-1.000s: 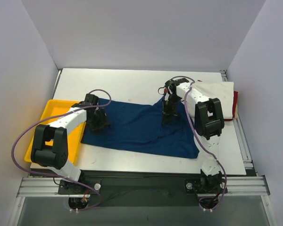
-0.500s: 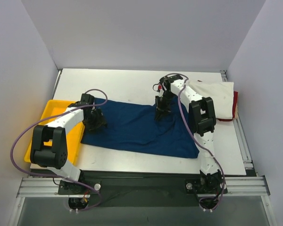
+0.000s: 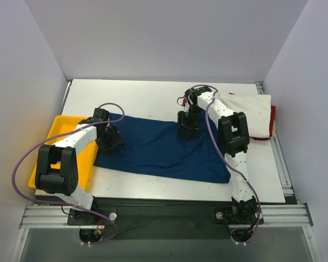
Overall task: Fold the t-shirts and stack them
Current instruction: Fold the flattened tshirt in 1/3 of the way
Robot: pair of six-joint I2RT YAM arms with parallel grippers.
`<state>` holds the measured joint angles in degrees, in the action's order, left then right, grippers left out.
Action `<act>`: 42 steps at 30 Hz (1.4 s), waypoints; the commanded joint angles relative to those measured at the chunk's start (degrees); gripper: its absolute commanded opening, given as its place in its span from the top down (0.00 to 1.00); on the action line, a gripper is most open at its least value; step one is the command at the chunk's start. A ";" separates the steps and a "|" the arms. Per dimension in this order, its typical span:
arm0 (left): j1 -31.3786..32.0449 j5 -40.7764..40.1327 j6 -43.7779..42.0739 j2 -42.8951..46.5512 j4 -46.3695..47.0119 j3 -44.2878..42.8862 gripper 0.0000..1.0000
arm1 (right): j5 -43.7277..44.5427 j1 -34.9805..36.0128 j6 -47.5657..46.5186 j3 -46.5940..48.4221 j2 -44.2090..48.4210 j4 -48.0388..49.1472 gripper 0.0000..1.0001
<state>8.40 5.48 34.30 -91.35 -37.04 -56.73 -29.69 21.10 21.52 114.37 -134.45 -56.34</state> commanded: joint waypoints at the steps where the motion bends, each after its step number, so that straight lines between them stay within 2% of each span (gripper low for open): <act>1: -0.41 1.03 0.59 1.09 0.65 -0.66 0.27 | 4.37 0.08 -3.05 -2.74 4.37 -3.08 0.58; 5: -0.32 1.21 1.03 1.09 1.00 -0.40 0.27 | 6.75 0.26 -5.25 -3.97 4.46 -2.03 0.57; 17: -0.32 1.20 1.91 2.23 1.26 0.65 0.28 | 4.82 0.69 -8.24 -8.19 6.40 -0.53 0.57; 23: -0.32 1.47 2.26 2.32 1.62 1.01 0.27 | 3.42 1.66 -9.30 -8.55 5.96 0.35 0.65; 29: -0.32 1.56 2.61 2.58 1.70 1.36 0.28 | 4.38 1.92 -9.48 -6.44 4.20 0.35 0.67; 34: -0.32 1.56 2.52 3.20 1.62 1.88 0.28 | 9.12 1.84 -9.39 -7.92 5.87 1.05 0.66; 38: -0.32 1.64 2.44 3.20 1.62 1.89 0.28 | 12.28 1.84 -9.04 -9.60 7.97 3.16 0.61; 42: -0.32 1.64 2.17 3.20 1.44 1.71 0.27 | 12.47 1.84 -8.86 -10.30 8.68 5.00 0.59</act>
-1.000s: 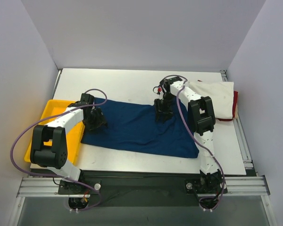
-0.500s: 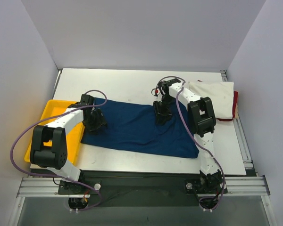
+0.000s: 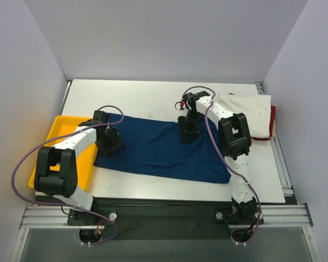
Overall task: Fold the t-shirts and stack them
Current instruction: Fold the flattened tshirt in 1/3 of the way
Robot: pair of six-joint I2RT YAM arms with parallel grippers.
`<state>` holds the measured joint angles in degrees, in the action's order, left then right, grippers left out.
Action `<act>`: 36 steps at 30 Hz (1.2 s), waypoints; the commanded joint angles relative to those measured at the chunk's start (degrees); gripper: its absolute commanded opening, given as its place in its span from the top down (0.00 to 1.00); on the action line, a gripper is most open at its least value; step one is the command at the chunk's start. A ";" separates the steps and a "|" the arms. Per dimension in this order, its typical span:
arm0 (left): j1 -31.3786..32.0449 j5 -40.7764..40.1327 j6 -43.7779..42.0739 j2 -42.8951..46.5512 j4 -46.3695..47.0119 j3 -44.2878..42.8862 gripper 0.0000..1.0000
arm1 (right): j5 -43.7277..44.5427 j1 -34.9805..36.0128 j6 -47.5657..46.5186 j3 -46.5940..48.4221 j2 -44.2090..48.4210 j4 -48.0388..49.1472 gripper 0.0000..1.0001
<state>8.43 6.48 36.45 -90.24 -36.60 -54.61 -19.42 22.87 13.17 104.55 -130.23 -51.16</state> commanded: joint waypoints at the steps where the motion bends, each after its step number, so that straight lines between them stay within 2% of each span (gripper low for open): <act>1: -0.25 0.64 0.03 2.08 0.92 -0.41 0.27 | 2.11 0.15 -0.60 -0.49 4.20 -0.08 0.59; 15: -0.43 0.90 -0.15 2.08 0.65 -0.32 0.27 | 1.22 1.38 -1.92 -3.74 3.49 0.97 0.70; 18: -0.34 0.99 -0.15 1.99 0.65 -0.15 0.27 | 1.40 1.30 -1.92 -3.22 4.20 1.06 0.78; 19: -0.43 0.99 -0.06 1.99 0.83 -0.15 0.27 | 1.23 1.30 -1.83 -2.95 4.37 0.97 0.84; 22: -0.34 0.99 0.03 2.08 1.00 0.03 0.27 | 0.70 1.38 -1.39 -2.60 4.46 0.88 0.90; 29: -0.43 0.99 0.03 2.43 0.91 0.21 0.27 | -0.79 1.82 0.54 -2.16 6.31 -0.08 0.91; 36: -0.43 0.99 -0.41 2.52 0.48 0.29 0.27 | -2.90 2.53 2.21 2.23 5.78 -1.40 0.91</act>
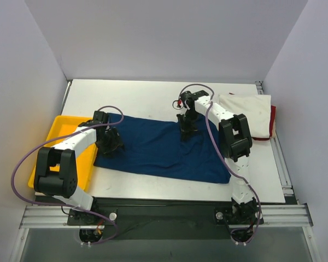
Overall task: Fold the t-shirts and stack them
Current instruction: Fold the flattened tshirt in 1/3 of the way
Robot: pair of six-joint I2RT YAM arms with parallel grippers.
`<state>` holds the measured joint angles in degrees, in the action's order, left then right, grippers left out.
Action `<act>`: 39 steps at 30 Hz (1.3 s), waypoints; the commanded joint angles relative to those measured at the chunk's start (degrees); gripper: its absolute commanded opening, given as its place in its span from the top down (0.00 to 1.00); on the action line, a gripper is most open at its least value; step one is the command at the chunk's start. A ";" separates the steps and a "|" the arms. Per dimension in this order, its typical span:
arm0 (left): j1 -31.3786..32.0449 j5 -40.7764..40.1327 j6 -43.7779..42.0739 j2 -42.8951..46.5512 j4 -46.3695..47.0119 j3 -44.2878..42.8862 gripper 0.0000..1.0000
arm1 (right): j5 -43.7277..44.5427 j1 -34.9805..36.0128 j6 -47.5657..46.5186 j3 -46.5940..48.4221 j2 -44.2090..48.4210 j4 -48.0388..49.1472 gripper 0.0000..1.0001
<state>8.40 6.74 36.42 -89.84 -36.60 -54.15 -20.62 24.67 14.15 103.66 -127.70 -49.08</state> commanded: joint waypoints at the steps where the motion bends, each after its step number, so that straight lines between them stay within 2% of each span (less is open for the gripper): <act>1: -0.41 0.81 -0.48 2.13 0.39 -0.17 0.27 | -1.88 0.82 1.32 3.48 2.90 -3.65 0.91; 14: -0.41 0.55 -1.36 2.92 -0.31 0.27 0.27 | -5.57 1.35 2.63 7.96 -2.81 -4.18 0.89; 17: -0.41 0.64 -1.44 3.27 -0.32 0.36 0.27 | -6.01 1.26 3.07 9.01 -3.52 -4.18 0.81; 21: -0.32 0.46 -1.53 3.71 0.21 0.36 0.27 | -5.31 1.26 2.90 9.20 -2.47 -4.18 0.54; 23: -0.23 0.38 -1.53 4.06 0.21 0.19 0.27 | -4.61 0.74 2.90 8.41 0.25 -4.18 0.47; 26: -0.23 0.03 -0.65 5.64 0.73 -0.52 0.27 | -2.76 -1.28 3.16 2.54 7.18 -3.92 0.42; 34: -0.23 0.64 -0.21 5.56 2.94 0.36 0.27 | 1.55 -9.63 2.63 -32.23 30.46 -1.90 0.41; 37: -0.23 1.60 -0.21 4.06 3.90 1.50 0.27 | 1.37 -12.18 2.72 -42.88 35.31 -0.59 0.41; 39: -0.32 2.31 0.22 3.19 5.31 2.64 0.27 | 1.02 -12.88 3.42 -46.42 36.46 0.73 0.41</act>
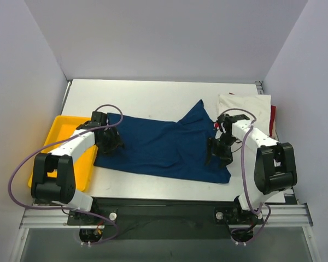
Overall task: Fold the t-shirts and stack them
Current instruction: Fold the flattened tshirt in 1/3 of the way
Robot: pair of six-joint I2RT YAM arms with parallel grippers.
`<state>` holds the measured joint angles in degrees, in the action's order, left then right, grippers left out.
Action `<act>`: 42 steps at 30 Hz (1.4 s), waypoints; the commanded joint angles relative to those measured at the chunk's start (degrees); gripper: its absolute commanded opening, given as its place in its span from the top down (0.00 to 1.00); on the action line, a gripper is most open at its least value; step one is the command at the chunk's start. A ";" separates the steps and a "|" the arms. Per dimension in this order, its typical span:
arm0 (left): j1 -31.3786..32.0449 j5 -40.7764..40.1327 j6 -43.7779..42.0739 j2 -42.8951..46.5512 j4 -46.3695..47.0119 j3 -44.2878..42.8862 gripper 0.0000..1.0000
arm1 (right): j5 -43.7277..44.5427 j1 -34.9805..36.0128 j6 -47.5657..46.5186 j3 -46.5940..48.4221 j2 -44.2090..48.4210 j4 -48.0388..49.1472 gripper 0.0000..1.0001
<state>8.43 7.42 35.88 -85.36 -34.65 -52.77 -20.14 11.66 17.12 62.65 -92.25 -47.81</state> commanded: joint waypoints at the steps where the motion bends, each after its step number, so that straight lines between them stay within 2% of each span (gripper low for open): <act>1: -0.34 2.07 0.77 -1.65 3.63 1.44 0.27 | 0.45 -0.14 1.24 -7.09 1.19 1.39 0.41; 6: -0.34 2.16 0.25 -4.11 5.12 2.50 0.27 | 3.34 -1.55 3.44 -10.97 -2.93 5.18 0.41; 13: -0.34 -0.74 -0.20 -4.90 6.35 4.43 0.27 | 10.11 -4.89 5.90 -11.06 -9.79 4.22 0.41; 23: -0.17 -5.84 4.19 0.63 5.65 9.26 0.27 | 18.73 -8.06 6.96 -11.50 -7.60 -3.51 0.40; 29: 0.71 -4.09 5.87 4.05 4.95 11.55 0.27 | 18.91 -9.11 7.22 -12.82 -6.19 -5.54 0.40; 35: 2.74 -3.46 5.43 7.84 2.14 7.52 0.27 | 18.56 -9.11 7.05 -10.36 -3.30 -9.05 0.40; 42: 2.82 -3.64 3.06 6.44 2.57 -0.75 0.26 | 12.06 -7.36 3.80 3.25 0.41 -14.06 0.40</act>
<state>11.09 4.51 40.80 -79.00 -33.32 -49.04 -5.85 3.31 23.00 60.14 -94.32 -56.29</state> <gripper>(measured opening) 0.736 0.600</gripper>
